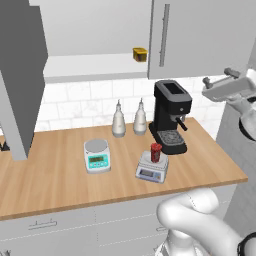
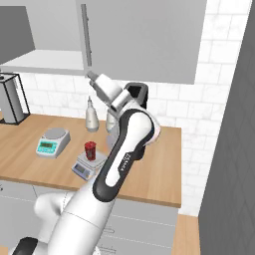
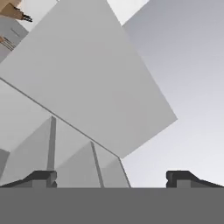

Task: Pick the yogurt and place it on the digital scale for weighing, and close the cabinet.

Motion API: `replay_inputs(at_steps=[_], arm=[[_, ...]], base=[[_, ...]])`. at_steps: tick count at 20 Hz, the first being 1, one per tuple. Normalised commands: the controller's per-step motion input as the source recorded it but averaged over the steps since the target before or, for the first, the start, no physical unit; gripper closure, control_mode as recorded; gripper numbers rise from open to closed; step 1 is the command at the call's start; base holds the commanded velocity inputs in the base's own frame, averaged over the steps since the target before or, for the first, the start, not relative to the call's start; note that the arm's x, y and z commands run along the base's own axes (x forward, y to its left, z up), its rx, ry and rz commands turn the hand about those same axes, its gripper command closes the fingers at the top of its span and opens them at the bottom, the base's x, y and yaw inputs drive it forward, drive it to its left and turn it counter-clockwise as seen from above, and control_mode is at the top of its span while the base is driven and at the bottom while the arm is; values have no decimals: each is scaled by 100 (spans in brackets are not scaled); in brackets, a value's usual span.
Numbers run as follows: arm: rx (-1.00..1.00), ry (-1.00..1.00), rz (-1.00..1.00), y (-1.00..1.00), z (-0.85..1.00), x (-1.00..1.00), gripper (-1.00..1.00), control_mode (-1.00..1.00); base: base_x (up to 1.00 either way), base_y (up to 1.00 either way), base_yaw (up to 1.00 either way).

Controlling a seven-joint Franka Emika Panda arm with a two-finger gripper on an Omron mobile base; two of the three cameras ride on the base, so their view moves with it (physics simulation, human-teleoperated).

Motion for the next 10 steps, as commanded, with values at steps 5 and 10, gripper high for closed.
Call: replay_inputs(at_steps=[5, 10], arm=[[-25, 12, -43, 94, 19, -12, -100, -100], [-16, 1, -40, 99, -16, 1, -100, -100]], base=[[0, 0, 0], [0, 0, 0]])
